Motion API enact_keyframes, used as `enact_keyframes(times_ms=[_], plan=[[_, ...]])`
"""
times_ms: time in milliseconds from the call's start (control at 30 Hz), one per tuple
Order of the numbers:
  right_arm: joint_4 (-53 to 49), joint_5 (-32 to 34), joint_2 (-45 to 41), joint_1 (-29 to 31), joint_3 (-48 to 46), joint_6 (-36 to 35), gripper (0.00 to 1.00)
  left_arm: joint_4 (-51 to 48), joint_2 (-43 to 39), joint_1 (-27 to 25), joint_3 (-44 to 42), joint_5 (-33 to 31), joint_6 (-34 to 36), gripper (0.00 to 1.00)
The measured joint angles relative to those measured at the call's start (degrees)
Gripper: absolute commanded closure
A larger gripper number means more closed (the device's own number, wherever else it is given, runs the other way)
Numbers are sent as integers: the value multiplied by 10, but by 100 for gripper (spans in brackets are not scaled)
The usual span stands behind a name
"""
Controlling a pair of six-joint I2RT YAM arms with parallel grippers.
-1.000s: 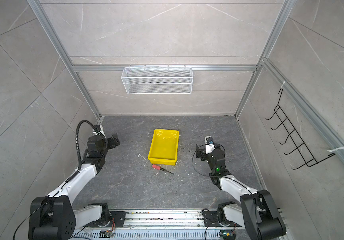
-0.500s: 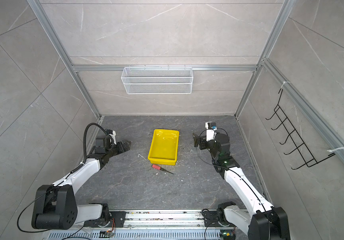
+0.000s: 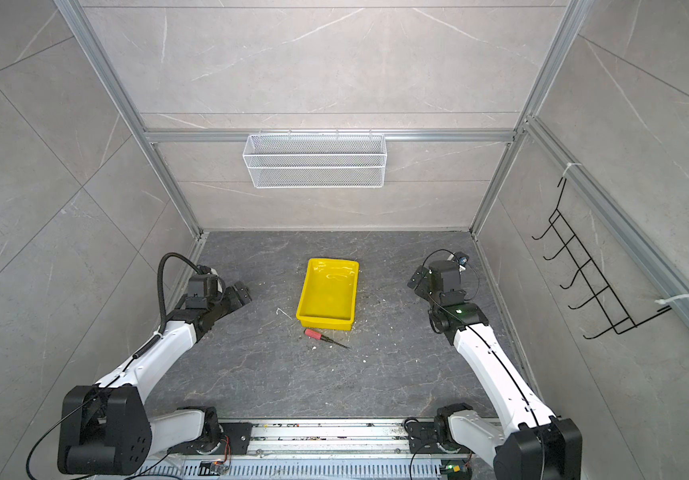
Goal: Put the screwdriver in the bin
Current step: 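Move the right gripper toward the red-handled screwdriver while the left arm lifts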
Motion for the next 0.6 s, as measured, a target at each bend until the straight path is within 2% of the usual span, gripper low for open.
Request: enact_keyframes(times_ms=[133, 233, 300, 400, 500, 600], plan=[[14, 30, -36, 0, 3, -44, 3, 52, -21, -23, -6, 7, -12, 0], [13, 41, -12, 0, 19, -85, 3, 110, -13, -40, -26, 12, -3, 0], [-19, 37, 26, 0, 44, -97, 12, 120, 4, -42, -38, 32, -2, 0], [-29, 12, 42, 6, 41, -108, 17, 128, 7, -41, -52, 47, -2, 0], [-25, -17, 38, 55, 17, -108, 17, 138, -14, -41, -72, 42, -3, 0], [2, -68, 55, 145, 1, -108, 20, 148, -42, -41, -93, 24, -19, 0]])
